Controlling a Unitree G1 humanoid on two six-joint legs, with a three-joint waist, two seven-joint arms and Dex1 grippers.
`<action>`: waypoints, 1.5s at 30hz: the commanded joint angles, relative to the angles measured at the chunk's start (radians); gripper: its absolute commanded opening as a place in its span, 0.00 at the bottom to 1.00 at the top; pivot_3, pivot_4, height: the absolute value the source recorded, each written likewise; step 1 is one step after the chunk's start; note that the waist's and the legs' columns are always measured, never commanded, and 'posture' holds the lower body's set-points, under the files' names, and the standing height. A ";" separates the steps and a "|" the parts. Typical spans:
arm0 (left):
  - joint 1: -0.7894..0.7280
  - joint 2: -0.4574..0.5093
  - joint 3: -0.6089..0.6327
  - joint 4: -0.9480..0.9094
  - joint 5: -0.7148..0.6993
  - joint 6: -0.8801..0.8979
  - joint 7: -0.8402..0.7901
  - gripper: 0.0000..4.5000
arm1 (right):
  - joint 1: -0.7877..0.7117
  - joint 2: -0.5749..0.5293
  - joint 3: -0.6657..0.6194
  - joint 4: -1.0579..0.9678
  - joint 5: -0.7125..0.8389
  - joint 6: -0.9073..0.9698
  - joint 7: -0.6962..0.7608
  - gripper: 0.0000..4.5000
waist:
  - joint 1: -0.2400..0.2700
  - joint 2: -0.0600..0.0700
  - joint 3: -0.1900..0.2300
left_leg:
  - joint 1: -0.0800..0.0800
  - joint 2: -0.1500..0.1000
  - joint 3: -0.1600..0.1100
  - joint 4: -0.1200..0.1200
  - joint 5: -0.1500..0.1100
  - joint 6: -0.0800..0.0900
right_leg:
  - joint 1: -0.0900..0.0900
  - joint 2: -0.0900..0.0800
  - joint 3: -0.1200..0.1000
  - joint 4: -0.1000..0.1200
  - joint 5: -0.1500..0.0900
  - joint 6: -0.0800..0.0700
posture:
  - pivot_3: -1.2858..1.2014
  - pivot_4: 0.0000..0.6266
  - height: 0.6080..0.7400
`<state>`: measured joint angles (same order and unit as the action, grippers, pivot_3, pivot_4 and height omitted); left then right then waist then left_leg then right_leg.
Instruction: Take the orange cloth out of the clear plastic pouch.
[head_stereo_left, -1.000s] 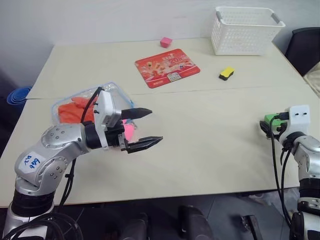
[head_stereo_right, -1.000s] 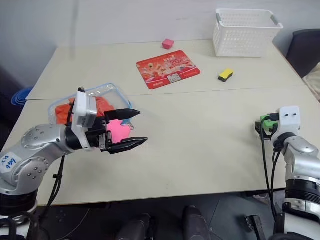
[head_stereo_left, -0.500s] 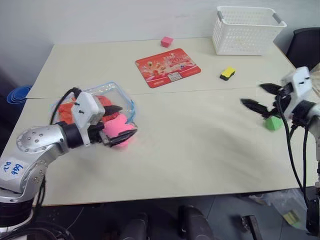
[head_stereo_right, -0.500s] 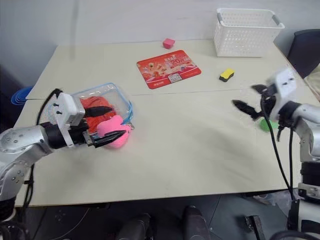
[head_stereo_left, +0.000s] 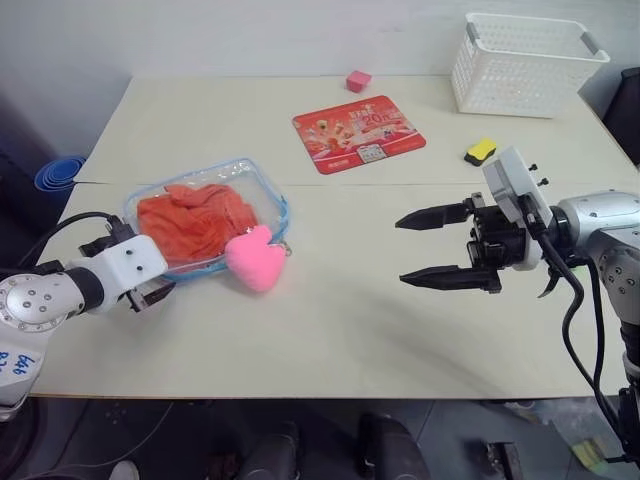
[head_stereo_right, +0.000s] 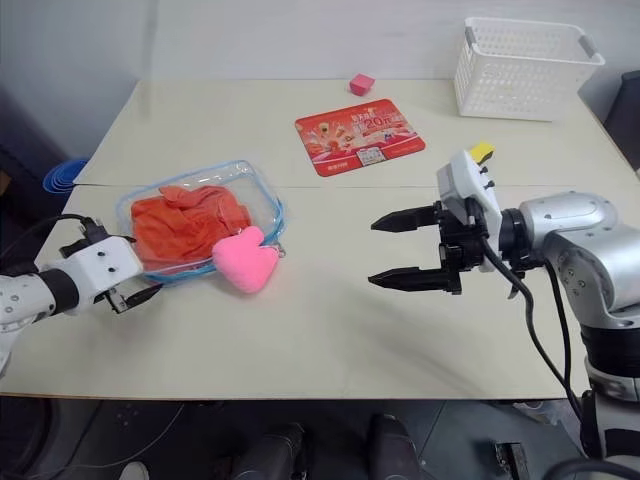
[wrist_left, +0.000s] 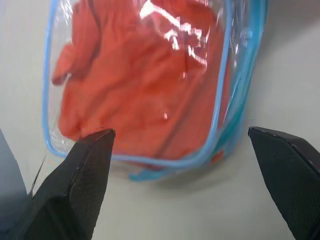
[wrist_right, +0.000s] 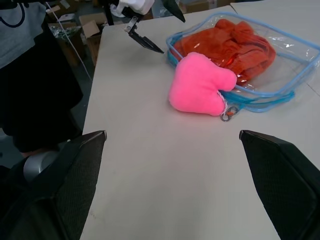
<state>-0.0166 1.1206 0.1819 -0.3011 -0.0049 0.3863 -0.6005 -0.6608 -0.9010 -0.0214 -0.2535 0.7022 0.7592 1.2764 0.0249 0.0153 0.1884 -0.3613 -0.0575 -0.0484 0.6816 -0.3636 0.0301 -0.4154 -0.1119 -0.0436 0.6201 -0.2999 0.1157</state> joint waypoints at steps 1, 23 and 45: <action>-0.041 -0.022 -0.012 0.041 0.053 -0.072 0.019 1.00 | 0.008 -0.006 -0.018 -0.024 0.011 -0.022 0.014 0.99 | 0.000 0.000 0.000 | -0.001 0.000 0.000 0.000 0.000 0.000 | -0.001 0.000 -0.001 0.000 0.000 0.000 | 0.52 0.24 1.00; -0.088 -0.085 -0.105 0.093 0.110 -0.118 -0.120 1.00 | 0.067 -0.010 -0.063 -0.053 0.023 -0.039 -0.008 0.99 | -0.002 0.000 0.000 | -0.010 -0.001 0.000 0.003 0.001 0.000 | -0.011 -0.001 -0.003 0.006 0.000 0.001 | 0.52 0.24 1.00; -0.203 -0.114 -0.145 0.227 0.172 -0.211 -0.100 0.01 | 0.046 -0.001 -0.061 -0.030 0.003 -0.080 -0.047 1.00 | -0.002 -0.001 0.000 | -0.010 -0.001 0.001 0.004 0.003 -0.001 | -0.011 0.000 -0.003 0.008 0.000 0.001 | 0.52 0.24 1.00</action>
<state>-0.2238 0.9957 0.0251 -0.0653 0.1630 0.2152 -0.6912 -0.5926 -0.9018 -0.0498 -0.2716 0.7022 0.6984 1.2333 0.0229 0.0146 0.1879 -0.3714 -0.0589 -0.0473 0.6853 -0.3607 0.0286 -0.4268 -0.1123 -0.0469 0.6283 -0.2995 0.1164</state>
